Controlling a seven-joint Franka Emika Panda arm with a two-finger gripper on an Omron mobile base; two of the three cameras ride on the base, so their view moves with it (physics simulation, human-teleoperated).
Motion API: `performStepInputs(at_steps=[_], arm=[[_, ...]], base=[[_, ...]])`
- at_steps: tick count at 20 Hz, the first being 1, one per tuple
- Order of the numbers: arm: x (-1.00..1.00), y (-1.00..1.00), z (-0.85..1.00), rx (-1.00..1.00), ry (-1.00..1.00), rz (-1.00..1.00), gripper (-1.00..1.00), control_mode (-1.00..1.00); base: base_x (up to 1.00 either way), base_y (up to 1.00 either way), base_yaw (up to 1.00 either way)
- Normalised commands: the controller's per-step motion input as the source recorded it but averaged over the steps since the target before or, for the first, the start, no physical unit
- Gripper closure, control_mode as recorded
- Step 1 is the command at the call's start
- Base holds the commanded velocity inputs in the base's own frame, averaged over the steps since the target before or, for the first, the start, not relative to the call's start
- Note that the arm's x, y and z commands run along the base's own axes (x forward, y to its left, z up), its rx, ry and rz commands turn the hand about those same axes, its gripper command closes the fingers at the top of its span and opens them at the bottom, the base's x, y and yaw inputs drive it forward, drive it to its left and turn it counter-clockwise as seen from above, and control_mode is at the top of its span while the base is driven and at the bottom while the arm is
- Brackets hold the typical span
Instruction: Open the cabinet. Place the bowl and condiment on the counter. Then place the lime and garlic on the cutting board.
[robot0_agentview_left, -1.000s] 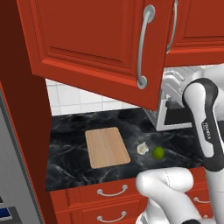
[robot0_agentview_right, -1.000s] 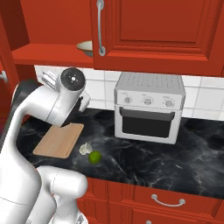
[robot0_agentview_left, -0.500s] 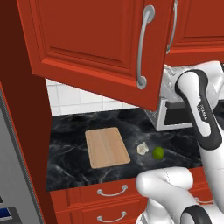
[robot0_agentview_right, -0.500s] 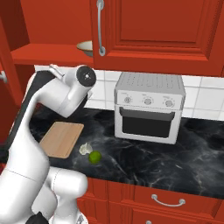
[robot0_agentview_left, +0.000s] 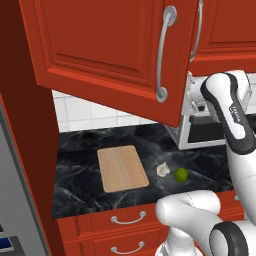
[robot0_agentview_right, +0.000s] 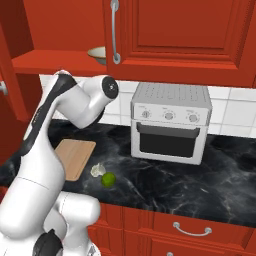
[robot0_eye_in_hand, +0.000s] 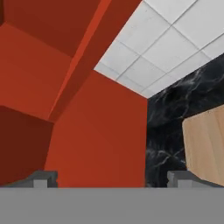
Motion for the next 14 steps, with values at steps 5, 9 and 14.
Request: performStepInputs(at_steps=[5,9,14], arm=[[0.00,0.36,0.06,0.09,0.00,0.14,-1.00,-1.00],[0.00,0.31,0.05,0.10,0.00,0.16,-1.00,-1.00],[0.00,0.29,0.02,0.09,0.01,0.19,-1.00,-1.00]], base=[[0.00,0.00,0.00],[0.00,0.00,0.00],[0.00,0.00,0.00]])
